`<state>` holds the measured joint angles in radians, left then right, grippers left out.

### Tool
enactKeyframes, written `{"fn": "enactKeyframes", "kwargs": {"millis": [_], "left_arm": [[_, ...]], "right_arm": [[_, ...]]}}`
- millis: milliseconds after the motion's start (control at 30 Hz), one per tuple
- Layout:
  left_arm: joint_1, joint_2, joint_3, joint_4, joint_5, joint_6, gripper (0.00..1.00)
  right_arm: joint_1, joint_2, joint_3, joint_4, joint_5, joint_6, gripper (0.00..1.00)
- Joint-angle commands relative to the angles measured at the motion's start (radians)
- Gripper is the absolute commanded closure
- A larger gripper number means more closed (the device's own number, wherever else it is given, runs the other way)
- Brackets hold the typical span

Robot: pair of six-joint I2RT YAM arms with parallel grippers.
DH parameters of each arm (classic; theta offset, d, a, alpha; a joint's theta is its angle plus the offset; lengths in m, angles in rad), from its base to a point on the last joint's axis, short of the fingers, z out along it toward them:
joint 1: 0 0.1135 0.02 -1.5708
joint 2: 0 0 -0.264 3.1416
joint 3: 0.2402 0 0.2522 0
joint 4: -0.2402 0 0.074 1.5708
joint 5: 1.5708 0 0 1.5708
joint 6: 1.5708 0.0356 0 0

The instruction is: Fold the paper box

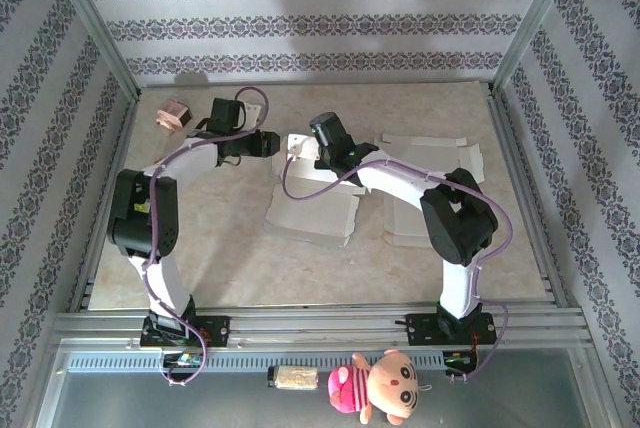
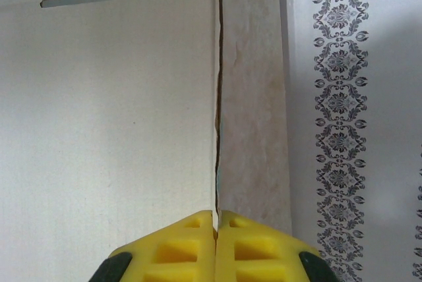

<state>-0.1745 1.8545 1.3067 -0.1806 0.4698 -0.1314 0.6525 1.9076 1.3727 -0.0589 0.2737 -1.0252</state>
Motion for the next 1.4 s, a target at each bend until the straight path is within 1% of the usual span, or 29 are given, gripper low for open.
{"fn": "enactKeyframes", "kwargs": {"millis": [0, 133, 233, 400, 467, 567, 633, 667, 733, 767, 800, 833, 900, 967, 1000, 1067, 1100, 1167, 1267, 1367], "left_arm": [[0.006, 0.053, 0.070, -0.072, -0.020, 0.039, 0.52], [0.006, 0.100, 0.108, -0.085, -0.009, 0.040, 0.60], [0.004, 0.111, 0.106, -0.052, 0.029, 0.040, 0.65], [0.000, 0.109, 0.082, 0.024, 0.036, 0.086, 0.74], [0.000, 0.107, 0.074, 0.049, 0.036, 0.111, 0.82], [-0.002, 0.102, 0.049, 0.110, 0.045, 0.153, 0.99], [-0.001, 0.093, 0.020, 0.165, 0.057, 0.172, 1.00], [-0.002, 0.087, 0.003, 0.193, 0.066, 0.182, 1.00], [-0.003, 0.077, -0.029, 0.253, 0.083, 0.199, 1.00], [-0.003, 0.071, -0.047, 0.283, 0.091, 0.206, 1.00], [-0.003, 0.064, -0.063, 0.313, 0.100, 0.211, 1.00], [-0.004, 0.061, -0.077, 0.337, 0.105, 0.213, 1.00], [-0.006, 0.051, -0.101, 0.377, 0.108, 0.216, 1.00], [-0.009, 0.045, -0.115, 0.404, 0.109, 0.219, 1.00], [-0.010, 0.043, -0.122, 0.415, 0.111, 0.222, 1.00], [-0.015, 0.037, -0.134, 0.434, 0.114, 0.229, 1.00], [-0.018, 0.034, -0.143, 0.446, 0.116, 0.233, 1.00], [-0.023, 0.029, -0.155, 0.469, 0.116, 0.241, 1.00], [-0.032, 0.027, -0.167, 0.487, 0.118, 0.257, 1.00], [-0.038, 0.023, -0.174, 0.496, 0.119, 0.275, 1.00]], "right_arm": [[0.014, -0.005, 0.001, 0.000, 0.025, -0.014, 1.00], [0.019, -0.010, 0.000, -0.001, 0.028, -0.020, 1.00], [0.022, -0.012, 0.000, 0.000, 0.026, -0.015, 1.00], [0.053, -0.014, -0.001, -0.030, 0.010, 0.026, 1.00], [0.072, -0.019, 0.002, -0.064, 0.009, 0.068, 0.93], [0.080, -0.035, 0.013, -0.136, -0.026, 0.157, 0.82], [0.078, -0.058, 0.029, -0.203, -0.070, 0.217, 0.73], [0.078, -0.073, 0.046, -0.255, -0.109, 0.258, 0.68], [0.067, -0.101, 0.097, -0.355, -0.186, 0.373, 0.52], [0.061, -0.112, 0.133, -0.408, -0.225, 0.465, 0.47], [0.051, -0.119, 0.175, -0.464, -0.268, 0.555, 0.42], [0.036, -0.122, 0.216, -0.512, -0.322, 0.642, 0.40], [-0.019, -0.121, 0.299, -0.597, -0.493, 0.811, 0.38], [-0.084, -0.119, 0.340, -0.610, -0.674, 0.983, 0.38], [-0.127, -0.116, 0.344, -0.590, -0.780, 1.083, 0.38], [-0.202, -0.105, 0.322, -0.511, -0.952, 1.261, 0.39], [-0.233, -0.095, 0.304, -0.462, -1.002, 1.355, 0.40], [-0.272, -0.075, 0.289, -0.434, -1.023, 1.426, 0.41], [-0.305, -0.038, 0.281, -0.433, -1.038, 1.428, 0.42], [-0.332, 0.003, 0.269, -0.435, -1.063, 1.423, 0.45]]}}
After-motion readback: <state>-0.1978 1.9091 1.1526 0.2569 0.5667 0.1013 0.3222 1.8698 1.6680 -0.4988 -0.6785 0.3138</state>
